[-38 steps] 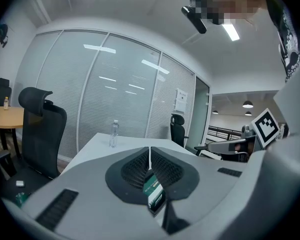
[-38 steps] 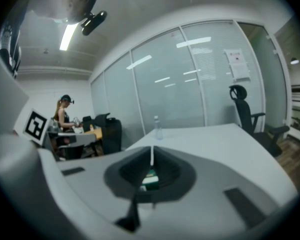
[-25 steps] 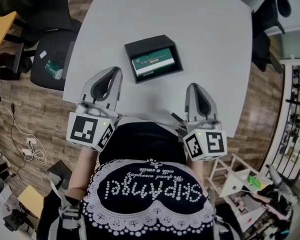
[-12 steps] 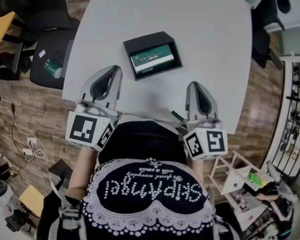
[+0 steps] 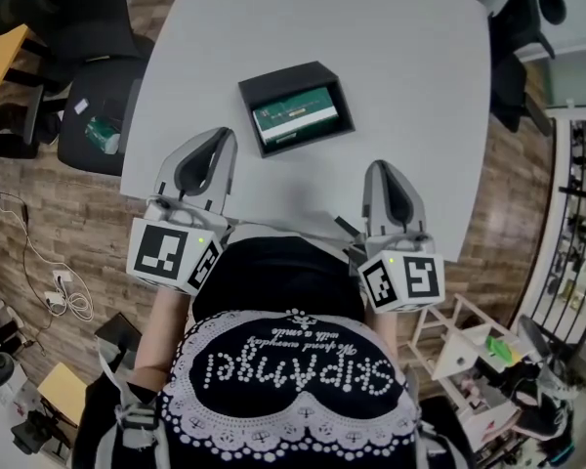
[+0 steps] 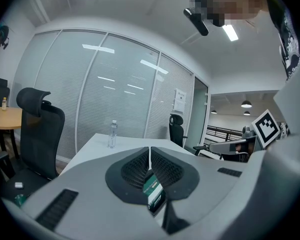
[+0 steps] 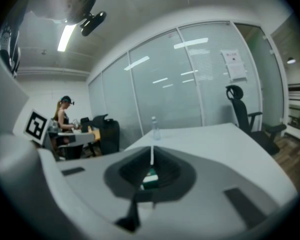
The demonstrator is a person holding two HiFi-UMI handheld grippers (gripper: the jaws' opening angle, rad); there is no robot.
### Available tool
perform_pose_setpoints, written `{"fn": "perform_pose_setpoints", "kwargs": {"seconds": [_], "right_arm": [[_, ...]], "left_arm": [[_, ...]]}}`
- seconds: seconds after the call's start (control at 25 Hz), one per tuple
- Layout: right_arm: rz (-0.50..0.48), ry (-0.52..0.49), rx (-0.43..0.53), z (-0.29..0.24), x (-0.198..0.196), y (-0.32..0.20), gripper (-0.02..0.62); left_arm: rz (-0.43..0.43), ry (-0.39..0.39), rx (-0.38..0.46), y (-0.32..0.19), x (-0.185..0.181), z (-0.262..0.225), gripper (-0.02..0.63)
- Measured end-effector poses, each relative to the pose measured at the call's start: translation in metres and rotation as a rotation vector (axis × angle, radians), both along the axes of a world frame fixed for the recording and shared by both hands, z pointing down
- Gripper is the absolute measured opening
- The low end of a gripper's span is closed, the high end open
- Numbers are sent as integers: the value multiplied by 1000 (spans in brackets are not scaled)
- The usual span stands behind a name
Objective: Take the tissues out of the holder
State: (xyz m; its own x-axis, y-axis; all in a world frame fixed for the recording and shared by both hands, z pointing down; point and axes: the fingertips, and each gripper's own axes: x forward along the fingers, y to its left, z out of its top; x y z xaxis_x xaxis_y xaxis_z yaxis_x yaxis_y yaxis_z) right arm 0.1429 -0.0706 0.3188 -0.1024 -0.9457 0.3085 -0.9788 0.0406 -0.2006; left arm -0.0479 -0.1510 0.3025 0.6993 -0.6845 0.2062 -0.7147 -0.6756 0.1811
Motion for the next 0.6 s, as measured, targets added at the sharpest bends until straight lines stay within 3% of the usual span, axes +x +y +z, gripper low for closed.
{"fn": "perform_pose_setpoints", "kwargs": {"seconds": [0.52, 0.6], "right_arm": [[37, -12, -10, 6, 15, 3, 35], [45, -16, -14, 8, 18, 4, 37]], "left_arm": [[69, -62, 13, -12, 19, 1, 35], [95, -70, 12, -14, 26, 2, 90]]}}
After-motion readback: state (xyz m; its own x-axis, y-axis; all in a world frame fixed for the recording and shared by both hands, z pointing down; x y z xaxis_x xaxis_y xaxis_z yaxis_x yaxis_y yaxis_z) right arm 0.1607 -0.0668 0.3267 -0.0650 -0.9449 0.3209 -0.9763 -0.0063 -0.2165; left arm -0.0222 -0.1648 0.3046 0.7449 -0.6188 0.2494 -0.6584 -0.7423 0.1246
